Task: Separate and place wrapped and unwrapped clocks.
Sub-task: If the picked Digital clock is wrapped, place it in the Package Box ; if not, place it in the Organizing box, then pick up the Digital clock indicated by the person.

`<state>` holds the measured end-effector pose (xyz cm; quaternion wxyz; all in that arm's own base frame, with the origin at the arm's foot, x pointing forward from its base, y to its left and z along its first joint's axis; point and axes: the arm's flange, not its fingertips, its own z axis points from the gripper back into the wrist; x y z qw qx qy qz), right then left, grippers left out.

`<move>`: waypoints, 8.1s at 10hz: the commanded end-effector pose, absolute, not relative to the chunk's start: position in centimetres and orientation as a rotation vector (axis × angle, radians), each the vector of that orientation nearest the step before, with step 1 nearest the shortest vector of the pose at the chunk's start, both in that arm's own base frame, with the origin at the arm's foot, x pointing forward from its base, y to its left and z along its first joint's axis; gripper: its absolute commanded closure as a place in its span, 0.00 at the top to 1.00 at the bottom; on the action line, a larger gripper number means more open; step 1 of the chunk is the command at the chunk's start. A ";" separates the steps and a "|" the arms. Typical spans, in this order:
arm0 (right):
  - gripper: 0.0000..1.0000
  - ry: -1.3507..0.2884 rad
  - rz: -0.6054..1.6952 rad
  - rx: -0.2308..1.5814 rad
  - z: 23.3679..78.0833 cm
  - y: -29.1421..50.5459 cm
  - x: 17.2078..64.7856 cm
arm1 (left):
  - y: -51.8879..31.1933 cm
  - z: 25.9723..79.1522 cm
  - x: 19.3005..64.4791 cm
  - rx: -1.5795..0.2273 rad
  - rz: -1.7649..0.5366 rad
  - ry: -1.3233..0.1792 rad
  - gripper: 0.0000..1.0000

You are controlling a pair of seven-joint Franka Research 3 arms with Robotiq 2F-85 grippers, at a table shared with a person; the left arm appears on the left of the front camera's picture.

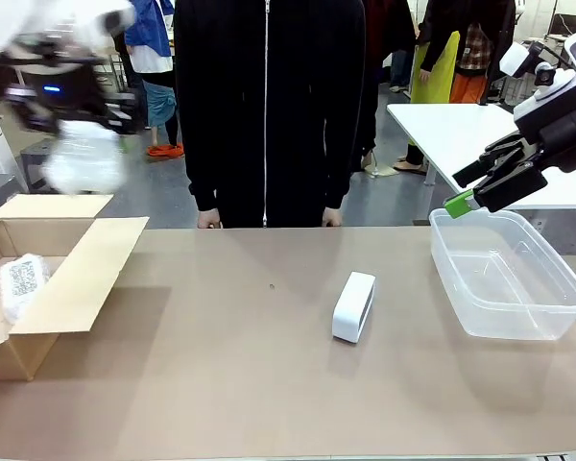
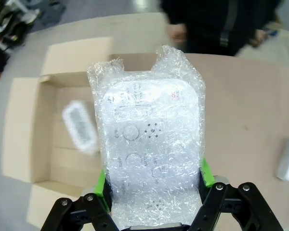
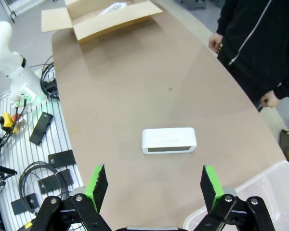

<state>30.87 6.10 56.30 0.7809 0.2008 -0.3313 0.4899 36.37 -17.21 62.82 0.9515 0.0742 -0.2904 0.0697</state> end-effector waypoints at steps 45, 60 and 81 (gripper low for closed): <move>1.00 -0.726 1.068 0.462 56.2 6.2 31.1 | 1.7 67.5 35.1 0.107 0.322 -0.412 1.00; 1.00 -0.726 1.068 0.462 56.2 6.2 31.1 | 0.6 67.5 35.3 0.113 0.313 -0.411 1.00; 1.00 -0.726 1.068 0.462 56.2 6.2 31.1 | -17.5 57.0 23.3 -0.403 -0.770 -0.857 1.00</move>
